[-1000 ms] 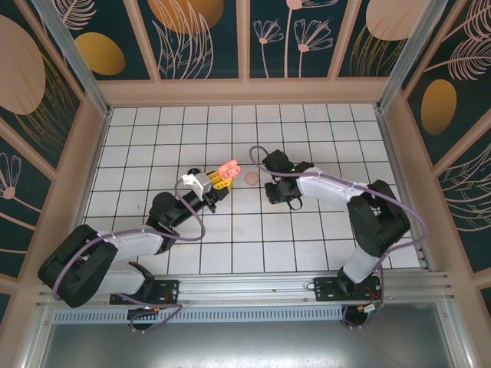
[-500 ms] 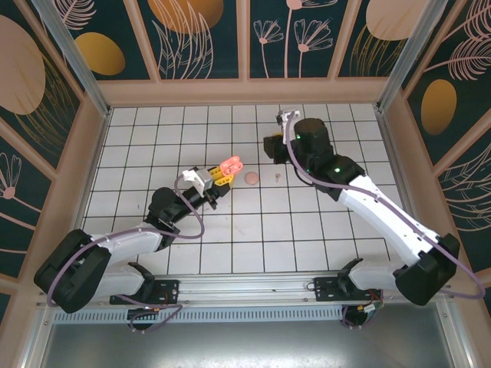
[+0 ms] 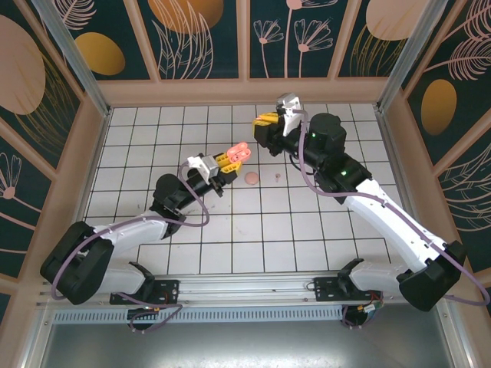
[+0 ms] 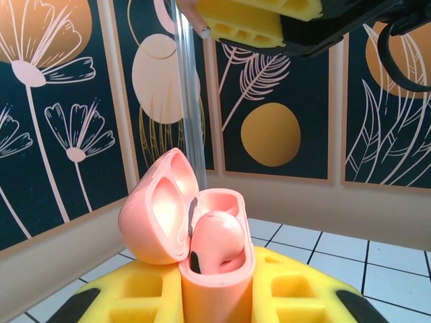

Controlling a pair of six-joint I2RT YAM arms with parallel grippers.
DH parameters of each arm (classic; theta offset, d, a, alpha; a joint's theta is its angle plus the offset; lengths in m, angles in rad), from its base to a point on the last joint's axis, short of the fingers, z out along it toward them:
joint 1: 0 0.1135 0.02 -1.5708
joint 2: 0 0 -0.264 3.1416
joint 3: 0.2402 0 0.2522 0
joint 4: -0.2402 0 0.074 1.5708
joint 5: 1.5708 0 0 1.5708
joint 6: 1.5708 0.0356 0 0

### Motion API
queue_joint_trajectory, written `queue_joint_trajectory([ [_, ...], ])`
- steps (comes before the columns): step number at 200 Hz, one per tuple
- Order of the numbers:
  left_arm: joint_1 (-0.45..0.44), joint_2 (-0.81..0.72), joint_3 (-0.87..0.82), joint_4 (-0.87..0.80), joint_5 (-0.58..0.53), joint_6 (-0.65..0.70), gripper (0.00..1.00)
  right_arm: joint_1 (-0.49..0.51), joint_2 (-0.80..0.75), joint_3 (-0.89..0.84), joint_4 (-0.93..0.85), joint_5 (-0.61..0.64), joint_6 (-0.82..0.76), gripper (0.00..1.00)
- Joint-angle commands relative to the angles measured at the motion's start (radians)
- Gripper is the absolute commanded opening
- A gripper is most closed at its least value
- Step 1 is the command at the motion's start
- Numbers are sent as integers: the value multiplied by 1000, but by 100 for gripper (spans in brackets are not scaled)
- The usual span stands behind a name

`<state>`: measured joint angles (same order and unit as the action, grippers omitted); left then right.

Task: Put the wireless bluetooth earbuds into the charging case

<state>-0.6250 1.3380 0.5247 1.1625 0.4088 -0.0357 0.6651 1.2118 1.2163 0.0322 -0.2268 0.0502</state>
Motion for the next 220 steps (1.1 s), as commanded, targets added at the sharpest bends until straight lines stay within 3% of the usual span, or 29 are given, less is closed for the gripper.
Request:
queue_joint_trajectory([
  [1, -5, 19, 47, 19, 22, -15, 0, 3, 6, -12, 79, -91, 42, 28],
  [73, -5, 41, 79, 19, 18, -17, 0, -2, 10, -67, 88, -162, 87, 27],
  [220, -5, 27, 78, 17, 14, -8, 0, -1, 8, -134, 69, -156, 108, 26],
])
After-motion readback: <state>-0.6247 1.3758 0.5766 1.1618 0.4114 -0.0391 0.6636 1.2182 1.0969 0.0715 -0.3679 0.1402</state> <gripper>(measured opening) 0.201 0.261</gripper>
